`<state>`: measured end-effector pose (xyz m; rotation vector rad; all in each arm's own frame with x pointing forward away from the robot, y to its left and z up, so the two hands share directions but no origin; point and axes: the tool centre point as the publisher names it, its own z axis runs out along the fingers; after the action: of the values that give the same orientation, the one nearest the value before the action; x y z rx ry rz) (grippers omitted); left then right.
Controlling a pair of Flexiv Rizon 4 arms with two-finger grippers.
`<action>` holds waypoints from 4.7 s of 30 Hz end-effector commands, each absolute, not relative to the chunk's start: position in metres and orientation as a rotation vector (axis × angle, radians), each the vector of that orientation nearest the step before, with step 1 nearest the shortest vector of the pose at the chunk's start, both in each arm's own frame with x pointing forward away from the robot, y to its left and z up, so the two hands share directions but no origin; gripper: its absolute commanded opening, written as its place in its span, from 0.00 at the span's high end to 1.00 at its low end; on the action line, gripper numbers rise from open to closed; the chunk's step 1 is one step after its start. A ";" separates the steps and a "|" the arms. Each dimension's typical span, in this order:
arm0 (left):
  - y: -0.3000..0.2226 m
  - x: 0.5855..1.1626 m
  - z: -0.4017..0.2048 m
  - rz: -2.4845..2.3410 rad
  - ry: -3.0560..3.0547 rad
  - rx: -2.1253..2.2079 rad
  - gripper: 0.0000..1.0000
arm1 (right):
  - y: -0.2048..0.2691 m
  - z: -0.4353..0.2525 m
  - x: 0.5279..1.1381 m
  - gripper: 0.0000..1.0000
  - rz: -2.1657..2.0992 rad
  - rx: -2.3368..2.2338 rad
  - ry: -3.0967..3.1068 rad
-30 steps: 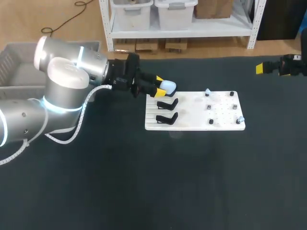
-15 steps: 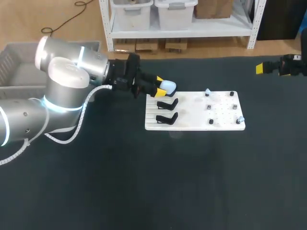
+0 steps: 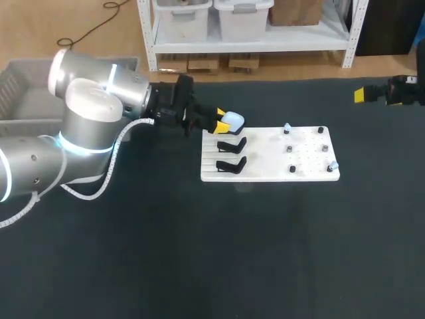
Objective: Pick up each earbud case from the left stands, insert the matching earbuds, close the lid, and place the case in the box.
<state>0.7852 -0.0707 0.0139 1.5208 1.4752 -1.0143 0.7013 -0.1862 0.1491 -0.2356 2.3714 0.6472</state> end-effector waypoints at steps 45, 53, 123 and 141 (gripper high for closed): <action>-0.059 0.710 0.148 -1.160 1.237 1.162 1.00 | -0.186 0.149 0.701 0.00 0.645 -0.235 2.372; -0.059 0.710 0.148 -1.160 1.237 1.162 1.00 | -0.186 0.149 0.701 0.00 0.645 -0.235 2.372; -0.057 0.682 0.142 -1.251 1.138 1.256 1.00 | 0.028 0.164 0.656 0.00 0.680 -0.651 2.522; -0.057 0.682 0.140 -1.271 1.135 1.211 1.00 | 0.051 0.156 0.664 0.00 0.680 -0.716 2.551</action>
<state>0.6821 -0.0563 0.1436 1.2210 1.1408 -1.2696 0.6616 0.0492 0.1557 -0.7125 2.5471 0.6784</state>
